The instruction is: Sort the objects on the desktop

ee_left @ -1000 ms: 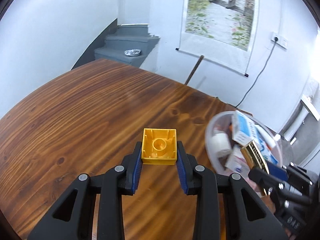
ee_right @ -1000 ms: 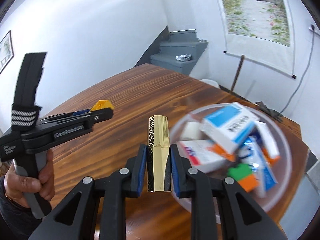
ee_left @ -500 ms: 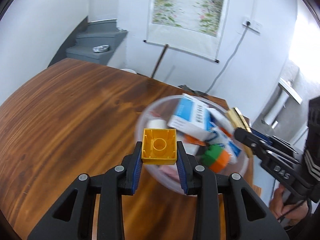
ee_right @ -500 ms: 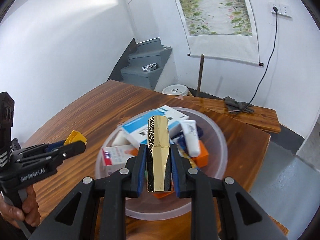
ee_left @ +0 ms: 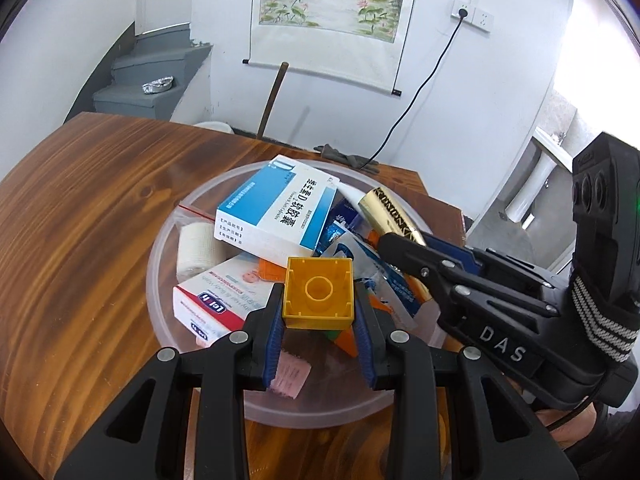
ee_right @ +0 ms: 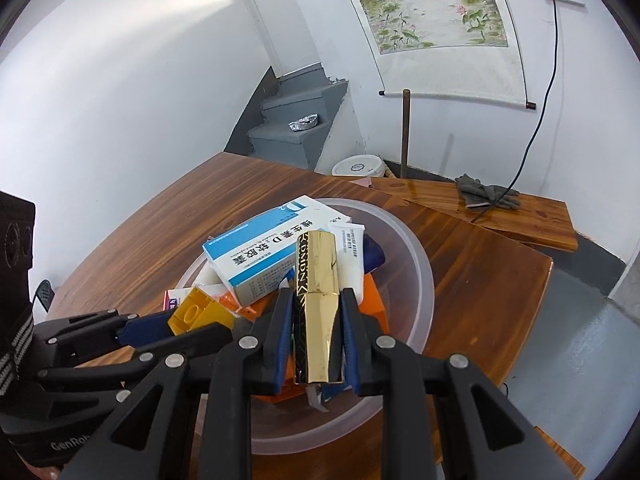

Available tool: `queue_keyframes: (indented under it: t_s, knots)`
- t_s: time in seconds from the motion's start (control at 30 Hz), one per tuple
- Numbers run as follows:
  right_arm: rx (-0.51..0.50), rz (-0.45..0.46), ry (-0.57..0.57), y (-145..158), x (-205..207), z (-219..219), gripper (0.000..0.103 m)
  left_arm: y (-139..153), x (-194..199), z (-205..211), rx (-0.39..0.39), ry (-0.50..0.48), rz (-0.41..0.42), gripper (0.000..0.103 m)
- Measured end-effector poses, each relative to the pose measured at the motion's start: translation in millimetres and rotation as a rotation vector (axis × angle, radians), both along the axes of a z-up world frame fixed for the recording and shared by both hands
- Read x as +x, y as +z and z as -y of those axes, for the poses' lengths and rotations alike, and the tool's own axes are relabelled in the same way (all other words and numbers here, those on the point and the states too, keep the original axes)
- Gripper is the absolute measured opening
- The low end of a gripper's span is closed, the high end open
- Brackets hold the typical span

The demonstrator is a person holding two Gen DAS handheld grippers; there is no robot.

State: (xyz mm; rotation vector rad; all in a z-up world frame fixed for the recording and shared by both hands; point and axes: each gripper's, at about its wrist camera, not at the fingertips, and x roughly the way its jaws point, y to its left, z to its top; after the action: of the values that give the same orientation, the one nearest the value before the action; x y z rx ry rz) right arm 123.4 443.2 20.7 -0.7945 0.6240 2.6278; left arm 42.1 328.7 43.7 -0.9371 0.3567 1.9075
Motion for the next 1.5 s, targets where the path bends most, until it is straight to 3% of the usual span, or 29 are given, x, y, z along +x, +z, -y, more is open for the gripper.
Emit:
queue_keyframes:
  t_s: [0.33,0.5,0.63,0.7,0.77,1.0,1.07,1.13,1.2,1.27,1.33,1.43,1.5]
  knots:
    - [0.004,0.019,0.025,-8.6,-6.5,-5.1,0.026,-7.4,4.2,-5.6,-0.025,0.0,-0.03,0.035]
    - [-0.017,0.018,0.023,-8.4,-4.8,-9.1,0.028,-16.5,-10.1,-2.4,-0.013,0.001,0.127,0.05]
    - [-0.036,0.001,0.012,-4.9,2.6,-11.9,0.033,-11.0,-12.2,8.4,0.042,0.016,0.146,0.051]
    - [-0.039,-0.01,0.011,-2.1,6.6,-11.8,0.037,-4.6,-8.7,12.9,0.053,0.017,0.122,0.055]
    - [-0.035,-0.019,0.008,0.7,9.8,-11.1,0.052,2.4,-5.1,17.9,0.064,0.024,0.085,0.06]
    - [0.009,-0.026,0.008,12.5,21.3,-0.9,0.054,23.5,7.8,33.6,0.049,0.096,-0.058,0.063]
    - [0.037,-0.02,0.0,16.6,27.9,3.1,0.073,26.5,12.4,38.3,0.041,0.121,-0.089,0.063]
    - [0.07,-0.019,-0.029,21.0,39.1,7.5,0.083,33.0,17.0,44.5,0.044,0.147,-0.107,0.063]
    - [0.101,-0.005,-0.059,24.6,49.1,12.4,0.084,36.7,19.8,50.4,0.053,0.182,-0.123,0.079]
    - [0.121,0.022,-0.085,26.5,55.7,16.4,0.086,41.7,24.0,56.7,0.051,0.247,-0.173,0.086]
    - [0.129,0.043,-0.104,29.2,63.0,20.9,0.089,46.0,26.6,60.5,0.035,0.292,-0.223,0.086]
    - [0.14,0.039,-0.114,36.9,74.3,30.7,0.102,55.5,37.4,66.4,-0.008,0.355,-0.33,0.086]
    - [0.168,0.023,-0.121,44.9,82.1,40.0,0.103,59.0,44.9,70.0,-0.032,0.38,-0.368,0.086]
